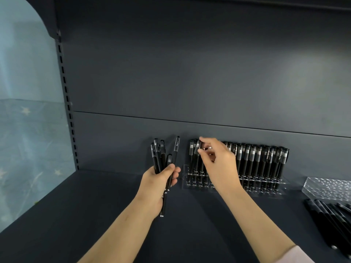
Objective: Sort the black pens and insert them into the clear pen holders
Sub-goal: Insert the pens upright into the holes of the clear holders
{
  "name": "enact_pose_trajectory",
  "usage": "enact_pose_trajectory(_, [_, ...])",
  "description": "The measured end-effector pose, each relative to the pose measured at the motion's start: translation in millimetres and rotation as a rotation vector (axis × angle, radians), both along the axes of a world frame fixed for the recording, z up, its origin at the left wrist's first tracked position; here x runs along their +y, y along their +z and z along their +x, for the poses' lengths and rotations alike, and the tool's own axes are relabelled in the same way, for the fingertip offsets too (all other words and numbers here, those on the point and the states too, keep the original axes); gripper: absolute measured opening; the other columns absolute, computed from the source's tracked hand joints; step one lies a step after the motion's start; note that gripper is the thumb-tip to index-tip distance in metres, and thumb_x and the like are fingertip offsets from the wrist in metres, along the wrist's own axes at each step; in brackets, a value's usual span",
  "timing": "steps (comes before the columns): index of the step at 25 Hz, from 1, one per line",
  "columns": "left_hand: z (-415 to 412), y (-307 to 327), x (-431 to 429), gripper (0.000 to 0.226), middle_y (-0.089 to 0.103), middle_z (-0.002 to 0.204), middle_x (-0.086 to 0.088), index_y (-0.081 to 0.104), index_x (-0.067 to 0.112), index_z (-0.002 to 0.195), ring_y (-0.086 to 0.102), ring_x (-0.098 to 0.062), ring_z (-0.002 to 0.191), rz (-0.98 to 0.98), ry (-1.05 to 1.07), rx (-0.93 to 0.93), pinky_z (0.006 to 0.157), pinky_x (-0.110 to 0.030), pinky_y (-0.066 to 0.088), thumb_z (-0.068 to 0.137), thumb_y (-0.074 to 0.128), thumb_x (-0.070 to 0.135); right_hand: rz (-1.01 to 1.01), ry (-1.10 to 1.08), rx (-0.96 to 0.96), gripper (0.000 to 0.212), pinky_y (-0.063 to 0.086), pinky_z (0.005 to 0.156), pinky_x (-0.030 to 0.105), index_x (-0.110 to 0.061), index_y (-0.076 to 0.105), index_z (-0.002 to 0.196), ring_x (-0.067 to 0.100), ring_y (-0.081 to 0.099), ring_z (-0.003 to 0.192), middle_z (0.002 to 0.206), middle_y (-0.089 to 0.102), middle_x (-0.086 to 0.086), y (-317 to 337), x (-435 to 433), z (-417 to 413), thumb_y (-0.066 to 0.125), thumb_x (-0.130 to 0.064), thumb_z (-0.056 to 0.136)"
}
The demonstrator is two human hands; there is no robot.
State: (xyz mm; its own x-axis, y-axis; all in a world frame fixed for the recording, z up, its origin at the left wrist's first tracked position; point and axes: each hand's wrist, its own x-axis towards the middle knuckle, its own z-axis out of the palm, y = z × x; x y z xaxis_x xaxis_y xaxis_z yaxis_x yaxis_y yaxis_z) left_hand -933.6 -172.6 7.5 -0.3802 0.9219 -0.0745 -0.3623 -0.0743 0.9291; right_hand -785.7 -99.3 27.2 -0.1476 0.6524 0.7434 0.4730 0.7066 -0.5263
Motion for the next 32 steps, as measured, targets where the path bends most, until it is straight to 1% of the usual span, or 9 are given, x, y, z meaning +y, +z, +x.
enact_pose_trajectory(3, [3.4,1.6,-3.4,0.016,0.077,0.088,-0.006,0.065,0.004,0.105,0.069,-0.015,0.072,-0.004,-0.037,-0.024,0.061,-0.024,0.056,0.093,0.064,0.013,-0.002,0.024,-0.179,0.040,0.051,0.085,0.021,-0.019,0.058,0.132,0.003,0.055,0.087,0.104,0.055,-0.010,-7.2,3.8,1.7,0.062,-0.012,0.092])
enact_pose_trajectory(5, [6.2,2.8,-6.8,0.014,0.077,0.091,-0.003,0.064,0.011,0.106,0.068,-0.014,0.068,-0.018,-0.085,0.004,0.058,-0.025,0.055,0.094,0.063,0.017,-0.001,0.038,-0.194,0.044,0.049,0.085,0.021,-0.020,0.054,0.137,0.003,0.053,0.087,0.104,0.054,-0.010,-8.7,1.7,3.4,0.059,-0.013,0.094])
enact_pose_trajectory(9, [10.3,2.9,-7.9,0.017,0.077,0.095,-0.001,0.062,0.013,0.110,0.061,-0.011,0.060,-0.035,-0.191,0.102,0.052,-0.022,0.047,0.095,0.061,0.021,-0.215,0.085,0.021,0.037,0.048,0.077,0.012,-0.027,0.054,0.132,0.000,0.058,0.089,0.101,0.061,-0.013,1.8,-9.8,8.1,0.056,-0.023,0.096])
enact_pose_trajectory(12, [11.0,2.7,-7.5,0.018,0.076,0.096,-0.003,0.062,0.010,0.110,0.057,-0.010,0.056,-0.024,-0.228,0.094,0.049,-0.022,0.044,0.096,0.060,0.020,-0.448,0.182,0.181,0.029,0.055,0.085,0.025,-0.031,0.058,0.124,0.003,0.066,0.084,0.100,0.068,-0.010,7.5,-15.7,13.1,0.057,-0.026,0.095])
enact_pose_trajectory(15, [10.2,3.9,-8.0,0.018,0.076,0.096,-0.003,0.062,0.012,0.111,0.055,-0.011,0.056,0.011,-0.207,0.109,0.049,-0.022,0.043,0.095,0.061,0.021,-0.509,0.232,0.261,0.026,0.056,0.086,0.032,-0.030,0.059,0.120,0.007,0.069,0.083,0.099,0.071,-0.006,8.7,-19.2,14.3,0.059,-0.024,0.094])
enact_pose_trajectory(22, [10.0,9.4,-14.2,0.022,0.075,0.101,-0.003,0.063,0.016,0.116,0.060,-0.012,0.063,0.088,-0.380,0.263,0.053,-0.023,0.044,0.097,0.058,0.024,-0.604,0.474,0.525,0.029,0.053,0.078,0.024,-0.016,0.063,0.121,0.014,0.068,0.094,0.098,0.073,0.004,13.6,-21.2,14.2,0.059,-0.009,0.093])
enact_pose_trajectory(25, [9.7,9.1,-15.7,0.023,0.076,0.102,0.000,0.062,0.016,0.116,0.067,-0.016,0.070,0.070,-0.378,0.272,0.056,-0.024,0.049,0.096,0.058,0.027,-0.539,0.426,0.630,0.030,0.054,0.077,0.024,-0.017,0.060,0.116,0.015,0.068,0.087,0.085,0.072,0.005,16.0,-19.7,17.0,0.062,-0.003,0.090])
enact_pose_trajectory(28, [7.0,8.5,-13.7,0.026,0.076,0.099,0.002,0.061,0.016,0.115,0.070,-0.019,0.072,0.024,-0.293,0.238,0.059,-0.027,0.053,0.094,0.061,0.031,-0.335,0.233,0.724,0.026,0.055,0.076,0.025,-0.018,0.055,0.109,0.019,0.069,0.083,0.090,0.071,0.009,21.7,-18.7,26.2,0.065,-0.005,0.089])
enact_pose_trajectory(32, [2.6,5.3,-7.2,0.026,0.076,0.083,-0.002,0.060,0.011,0.113,0.048,-0.011,0.050,0.005,-0.219,0.214,0.043,-0.020,0.035,0.095,0.060,0.029,-0.113,0.058,0.646,0.026,0.053,0.080,0.023,-0.032,0.053,0.105,0.019,0.069,0.085,0.090,0.070,-0.001,24.4,-24.2,35.0,0.065,-0.013,0.091])
